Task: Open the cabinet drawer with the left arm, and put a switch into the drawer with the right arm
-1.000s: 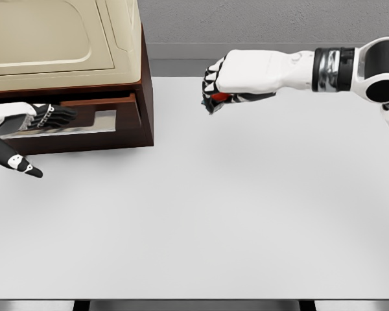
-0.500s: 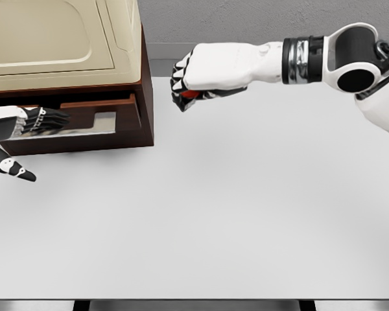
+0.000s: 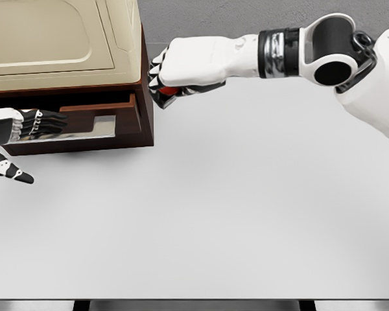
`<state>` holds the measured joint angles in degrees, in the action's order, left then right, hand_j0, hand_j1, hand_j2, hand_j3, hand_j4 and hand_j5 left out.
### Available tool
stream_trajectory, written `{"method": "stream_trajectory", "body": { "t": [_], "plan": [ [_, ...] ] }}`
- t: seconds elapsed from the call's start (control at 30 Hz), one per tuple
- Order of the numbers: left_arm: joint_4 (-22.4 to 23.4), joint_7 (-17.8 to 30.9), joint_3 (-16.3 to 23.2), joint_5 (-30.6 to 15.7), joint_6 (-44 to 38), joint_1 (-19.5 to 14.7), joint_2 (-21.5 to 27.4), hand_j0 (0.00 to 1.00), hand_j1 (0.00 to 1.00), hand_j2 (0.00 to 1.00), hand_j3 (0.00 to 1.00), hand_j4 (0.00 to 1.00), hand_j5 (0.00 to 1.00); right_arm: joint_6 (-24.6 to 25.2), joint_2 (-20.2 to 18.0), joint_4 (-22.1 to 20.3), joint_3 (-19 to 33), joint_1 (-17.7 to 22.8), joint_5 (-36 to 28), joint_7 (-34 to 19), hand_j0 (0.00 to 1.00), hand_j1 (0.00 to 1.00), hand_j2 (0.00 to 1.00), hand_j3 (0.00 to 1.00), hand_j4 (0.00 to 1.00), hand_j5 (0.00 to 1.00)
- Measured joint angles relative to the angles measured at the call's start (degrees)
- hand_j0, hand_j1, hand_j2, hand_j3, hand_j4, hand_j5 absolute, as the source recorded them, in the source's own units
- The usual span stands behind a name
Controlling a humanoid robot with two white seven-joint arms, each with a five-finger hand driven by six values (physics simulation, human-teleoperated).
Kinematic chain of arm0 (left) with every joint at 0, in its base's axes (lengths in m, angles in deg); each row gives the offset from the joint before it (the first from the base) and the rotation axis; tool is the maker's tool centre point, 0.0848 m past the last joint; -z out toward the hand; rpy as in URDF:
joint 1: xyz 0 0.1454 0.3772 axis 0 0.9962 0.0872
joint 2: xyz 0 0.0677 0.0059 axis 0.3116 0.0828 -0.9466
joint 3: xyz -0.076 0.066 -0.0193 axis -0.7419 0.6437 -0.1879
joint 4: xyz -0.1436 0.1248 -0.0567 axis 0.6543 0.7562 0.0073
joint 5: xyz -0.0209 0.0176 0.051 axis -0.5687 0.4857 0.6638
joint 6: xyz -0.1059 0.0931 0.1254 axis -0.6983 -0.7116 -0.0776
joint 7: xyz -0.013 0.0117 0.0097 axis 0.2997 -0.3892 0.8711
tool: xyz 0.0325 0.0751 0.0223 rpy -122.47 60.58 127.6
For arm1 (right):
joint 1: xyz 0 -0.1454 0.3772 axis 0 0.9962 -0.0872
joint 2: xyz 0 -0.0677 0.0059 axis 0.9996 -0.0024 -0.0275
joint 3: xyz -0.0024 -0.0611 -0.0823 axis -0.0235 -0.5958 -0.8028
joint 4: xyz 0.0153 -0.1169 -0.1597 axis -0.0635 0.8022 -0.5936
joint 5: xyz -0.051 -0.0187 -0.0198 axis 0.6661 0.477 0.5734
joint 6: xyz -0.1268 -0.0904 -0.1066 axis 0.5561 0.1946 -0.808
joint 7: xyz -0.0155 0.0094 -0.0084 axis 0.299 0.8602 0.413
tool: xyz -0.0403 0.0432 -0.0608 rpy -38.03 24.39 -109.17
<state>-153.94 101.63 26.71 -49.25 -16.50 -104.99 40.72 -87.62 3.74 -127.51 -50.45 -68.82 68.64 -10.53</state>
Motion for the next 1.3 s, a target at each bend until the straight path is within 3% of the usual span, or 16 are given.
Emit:
{"method": "stream_trajectory", "body": {
  "t": [0.37,0.93,1.3],
  "plan": [
    [-0.4,1.4,-0.1,-5.1,-0.8,1.6,1.9,1.0,1.0,1.0,1.0,1.0,1.0,1.0,0.9,0.4,-0.5,-0.7,0.1,0.0,0.43,0.43,0.43,0.43,0.43,0.43],
    [-0.4,0.1,0.7,-4.1,-0.3,2.5,3.8,1.0,1.0,1.0,1.0,1.0,1.0,1.1,1.4,-0.2,-1.0,-1.7,0.1,0.0,0.43,0.43,0.43,0.43,0.43,0.43],
    [-0.1,-0.1,0.6,-2.3,0.0,3.1,4.8,1.0,1.0,1.0,1.0,1.0,1.0,5.9,6.4,1.0,-4.0,-4.7,-0.1,0.0,0.43,0.43,0.43,0.43,0.43,0.43]
  ]
}}
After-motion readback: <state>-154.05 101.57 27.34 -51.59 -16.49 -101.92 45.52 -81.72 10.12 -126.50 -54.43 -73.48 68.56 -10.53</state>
